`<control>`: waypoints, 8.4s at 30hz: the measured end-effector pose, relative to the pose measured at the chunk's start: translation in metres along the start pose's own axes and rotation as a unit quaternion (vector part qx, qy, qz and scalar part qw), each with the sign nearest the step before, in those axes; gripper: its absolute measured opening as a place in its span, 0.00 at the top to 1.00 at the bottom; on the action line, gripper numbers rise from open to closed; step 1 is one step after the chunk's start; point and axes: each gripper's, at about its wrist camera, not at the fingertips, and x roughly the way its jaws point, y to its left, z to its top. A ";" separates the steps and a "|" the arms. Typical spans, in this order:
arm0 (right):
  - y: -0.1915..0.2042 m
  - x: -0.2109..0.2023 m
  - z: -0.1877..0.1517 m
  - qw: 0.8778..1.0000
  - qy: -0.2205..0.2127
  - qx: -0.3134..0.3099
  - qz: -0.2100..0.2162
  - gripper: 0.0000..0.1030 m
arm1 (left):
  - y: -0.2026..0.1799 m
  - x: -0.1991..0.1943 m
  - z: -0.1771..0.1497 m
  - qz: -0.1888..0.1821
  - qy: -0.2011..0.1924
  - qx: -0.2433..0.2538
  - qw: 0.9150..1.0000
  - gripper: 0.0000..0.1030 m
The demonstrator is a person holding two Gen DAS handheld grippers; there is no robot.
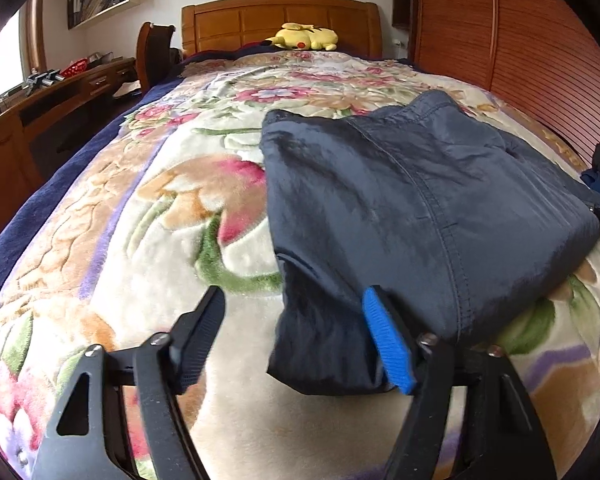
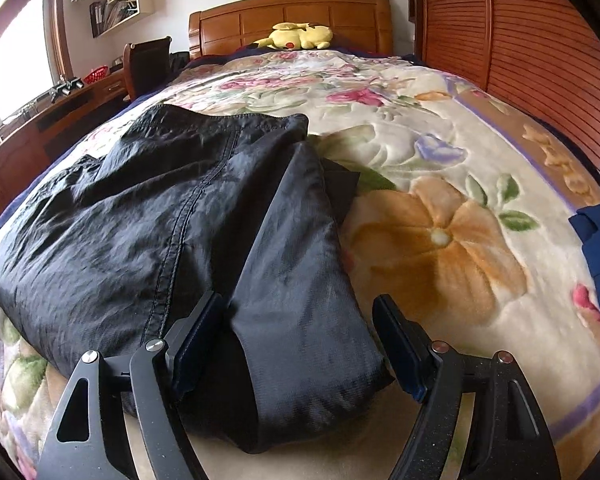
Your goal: Fold large clothes
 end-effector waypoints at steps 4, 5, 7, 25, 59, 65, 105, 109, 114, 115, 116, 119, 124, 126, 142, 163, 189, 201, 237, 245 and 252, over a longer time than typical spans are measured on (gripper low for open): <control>-0.001 0.008 0.002 1.000 0.017 -0.001 0.009 0.24 | -0.004 0.001 -0.001 -0.009 0.004 0.013 1.000 0.53; -0.001 0.010 0.002 1.000 0.020 -0.001 0.010 0.24 | -0.006 0.001 -0.001 -0.014 0.007 0.018 1.000 0.56; -0.001 0.013 0.004 1.000 0.026 -0.004 0.011 0.24 | -0.010 0.001 -0.001 -0.016 0.012 0.027 0.999 0.65; 0.016 -0.036 -0.009 0.997 -0.014 -0.062 0.036 0.85 | -0.031 -0.066 -0.004 -0.014 -0.043 0.022 0.999 0.96; 0.007 -0.127 -0.081 0.999 -0.023 -0.040 -0.013 0.76 | -0.063 -0.196 -0.067 -0.045 -0.099 0.021 0.994 0.57; 0.011 -0.137 -0.090 0.999 -0.029 -0.032 -0.031 0.64 | -0.089 -0.197 -0.055 -0.083 -0.105 0.035 0.990 0.23; -0.006 -0.129 -0.099 0.999 -0.011 0.040 -0.034 0.21 | -0.226 -0.089 -0.045 -0.108 -0.025 0.122 0.986 0.22; -0.003 -0.124 -0.097 0.998 -0.004 0.041 -0.042 0.20 | -0.224 -0.087 -0.045 -0.112 -0.024 0.122 0.986 0.22; -0.008 -0.119 -0.098 0.998 0.006 0.057 -0.024 0.20 | -0.225 -0.085 -0.046 -0.109 -0.024 0.123 0.986 0.22; -0.010 -0.118 -0.099 0.998 0.008 0.063 -0.014 0.23 | -0.225 -0.084 -0.046 -0.109 -0.024 0.123 0.986 0.22; -0.012 -0.117 -0.099 0.998 0.011 0.066 0.002 0.31 | -0.225 -0.084 -0.046 -0.110 -0.024 0.122 0.986 0.22; -0.011 -0.118 -0.097 0.997 0.015 0.068 0.034 0.54 | -0.224 -0.083 -0.047 -0.114 -0.024 0.119 0.986 0.22; -0.004 -0.135 -0.088 0.999 -0.013 0.028 0.028 0.81 | -0.222 -0.083 -0.047 -0.117 -0.023 0.118 0.986 0.22; -0.004 -0.146 -0.081 0.998 -0.035 0.029 0.037 0.84 | -0.220 -0.084 -0.046 -0.119 -0.020 0.117 0.986 0.22; 0.106 -0.214 -0.010 0.981 -0.142 -0.109 0.070 0.87 | -0.149 -0.142 -0.041 -0.102 -0.063 0.073 0.990 0.22; 0.327 -0.152 -0.018 0.933 -0.070 -0.292 0.198 0.89 | 0.025 -0.217 -0.102 0.015 -0.113 -0.043 0.993 0.22; 0.277 -0.110 -0.008 0.965 -0.052 -0.194 0.168 0.37 | 0.025 -0.209 -0.113 0.017 -0.112 -0.049 0.992 0.22; 0.312 -0.068 -0.021 0.959 -0.019 -0.223 0.174 0.37 | 0.030 -0.199 -0.123 0.015 -0.094 -0.057 0.994 0.22; 0.180 0.003 0.055 0.990 -0.026 -0.125 0.064 0.26 | 0.004 -0.138 -0.129 -0.075 -0.058 -0.055 0.994 0.35; 0.176 0.051 0.082 0.993 -0.009 -0.090 0.082 0.17 | -0.003 -0.133 -0.127 -0.088 -0.053 -0.050 0.993 0.47; 0.170 0.094 0.096 0.990 0.027 -0.078 0.113 0.12 | -0.010 -0.133 -0.127 -0.086 -0.051 -0.045 0.994 0.55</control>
